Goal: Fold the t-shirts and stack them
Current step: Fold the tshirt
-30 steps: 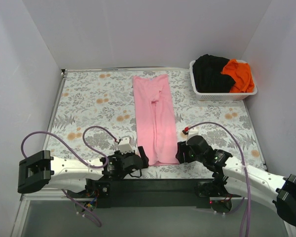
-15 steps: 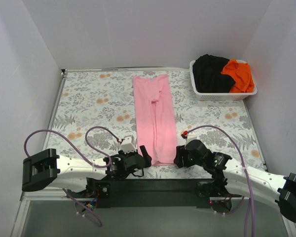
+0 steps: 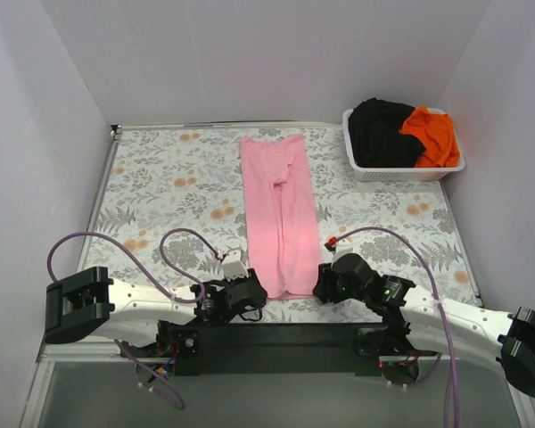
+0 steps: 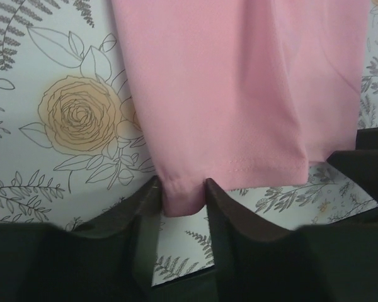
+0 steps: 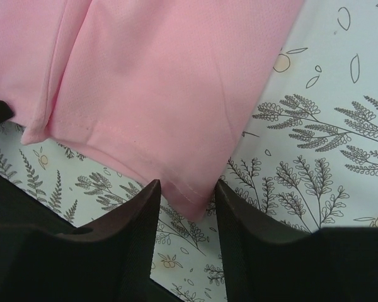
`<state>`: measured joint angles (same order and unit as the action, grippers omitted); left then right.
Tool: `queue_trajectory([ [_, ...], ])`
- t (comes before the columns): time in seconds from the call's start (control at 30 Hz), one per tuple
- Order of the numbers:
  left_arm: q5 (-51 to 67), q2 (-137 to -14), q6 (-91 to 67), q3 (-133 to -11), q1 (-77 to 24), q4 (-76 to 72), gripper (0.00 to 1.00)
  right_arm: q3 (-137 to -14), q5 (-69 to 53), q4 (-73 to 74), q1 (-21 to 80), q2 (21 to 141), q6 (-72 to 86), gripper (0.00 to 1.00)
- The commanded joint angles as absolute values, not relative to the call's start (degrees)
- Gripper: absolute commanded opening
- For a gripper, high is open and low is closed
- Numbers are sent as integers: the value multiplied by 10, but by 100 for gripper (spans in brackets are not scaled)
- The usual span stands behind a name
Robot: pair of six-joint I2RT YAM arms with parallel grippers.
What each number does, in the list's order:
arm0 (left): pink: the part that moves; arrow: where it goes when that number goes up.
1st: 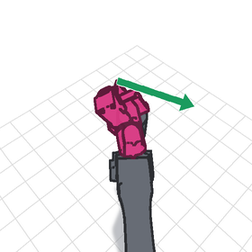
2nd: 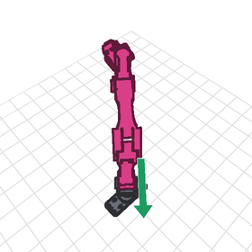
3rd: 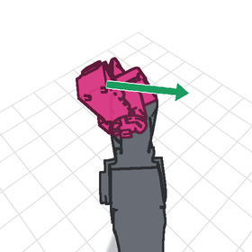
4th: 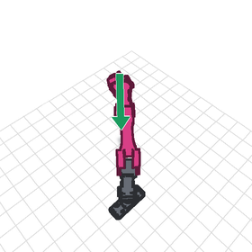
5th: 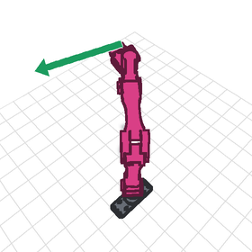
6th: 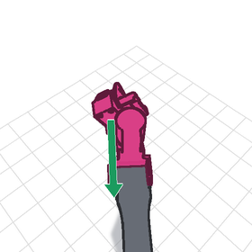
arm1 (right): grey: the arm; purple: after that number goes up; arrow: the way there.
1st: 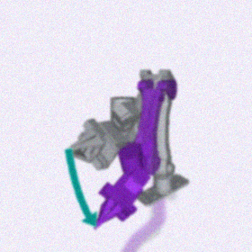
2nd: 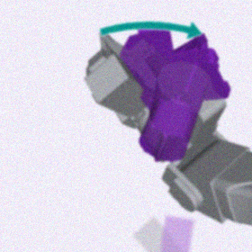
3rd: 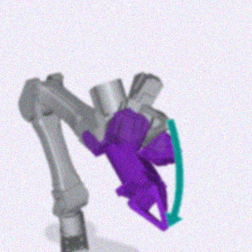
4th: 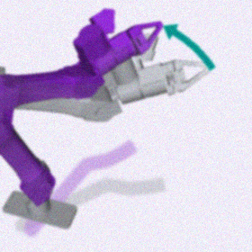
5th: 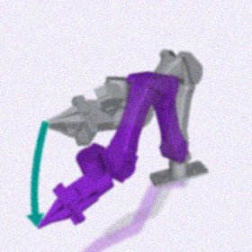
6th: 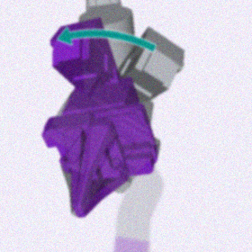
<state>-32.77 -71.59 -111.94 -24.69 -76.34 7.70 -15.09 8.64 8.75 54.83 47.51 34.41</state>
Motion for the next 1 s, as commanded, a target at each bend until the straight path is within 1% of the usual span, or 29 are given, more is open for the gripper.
queue_trajectory([
  [0.0,-307,-696,-1135,-229,-769,123,29,-142,82,59,553,483,349,35],
  [0.1,-307,-683,-1138,-223,-770,128,21,-142,80,57,555,486,348,23],
  [0.13,-307,-680,-1138,-222,-770,128,14,-143,80,57,555,484,348,12],
  [0.2,-307,-679,-1139,-221,-770,127,0,-145,81,57,555,482,348,2],
  [0.43,-321,-685,-1111,-242,-771,110,0,-168,84,57,555,489,336,1],
  [0.7,-366,-630,-1058,-272,-766,111,0,-224,104,59,555,522,305,1],
  [0.83,-363,-626,-1027,-286,-746,106,0,-261,118,62,555,537,290,1],
  [0.97,-348,-620,-992,-290,-703,93,0,-306,137,62,554,562,270,1],
])
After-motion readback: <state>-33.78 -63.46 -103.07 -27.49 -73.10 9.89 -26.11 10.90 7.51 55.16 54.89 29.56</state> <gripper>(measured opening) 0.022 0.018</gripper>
